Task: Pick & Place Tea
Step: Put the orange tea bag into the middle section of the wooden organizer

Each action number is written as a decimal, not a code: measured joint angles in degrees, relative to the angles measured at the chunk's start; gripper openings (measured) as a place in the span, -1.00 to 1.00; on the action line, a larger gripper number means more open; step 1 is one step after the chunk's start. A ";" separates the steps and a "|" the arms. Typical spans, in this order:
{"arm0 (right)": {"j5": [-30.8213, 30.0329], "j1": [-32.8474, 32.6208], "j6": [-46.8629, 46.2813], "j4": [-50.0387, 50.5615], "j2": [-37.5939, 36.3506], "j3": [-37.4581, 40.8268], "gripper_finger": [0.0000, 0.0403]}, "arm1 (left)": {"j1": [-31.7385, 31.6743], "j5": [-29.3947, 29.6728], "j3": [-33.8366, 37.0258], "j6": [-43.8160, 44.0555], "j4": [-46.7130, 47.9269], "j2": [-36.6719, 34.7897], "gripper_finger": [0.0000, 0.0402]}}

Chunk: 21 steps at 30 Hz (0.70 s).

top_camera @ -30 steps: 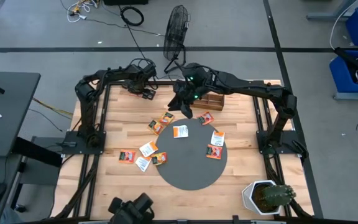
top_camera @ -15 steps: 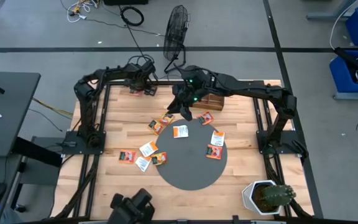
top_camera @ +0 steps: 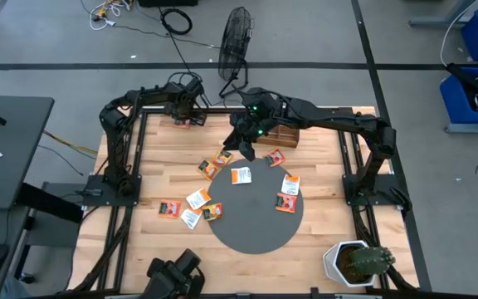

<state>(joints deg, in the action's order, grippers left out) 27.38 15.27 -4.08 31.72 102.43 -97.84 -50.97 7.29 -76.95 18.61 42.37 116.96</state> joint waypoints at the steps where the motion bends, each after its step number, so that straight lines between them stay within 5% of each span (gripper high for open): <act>1: -0.02 0.00 0.00 -0.10 0.00 0.00 -0.46 | 0.14 0.09 0.01 -0.21 -0.10 0.02 -0.14; 10: -2.54 0.02 0.46 -0.46 0.00 0.02 -0.46 | 1.28 -0.44 0.15 -5.01 0.20 -0.21 -0.90; 21: -2.42 2.01 1.95 -0.56 -0.12 0.02 -0.46 | 2.98 -8.49 0.50 -12.71 4.20 -11.55 -0.93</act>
<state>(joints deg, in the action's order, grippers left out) 24.96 17.28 -2.12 31.16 102.32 -97.82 -47.99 -1.20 -76.44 5.91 46.57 105.41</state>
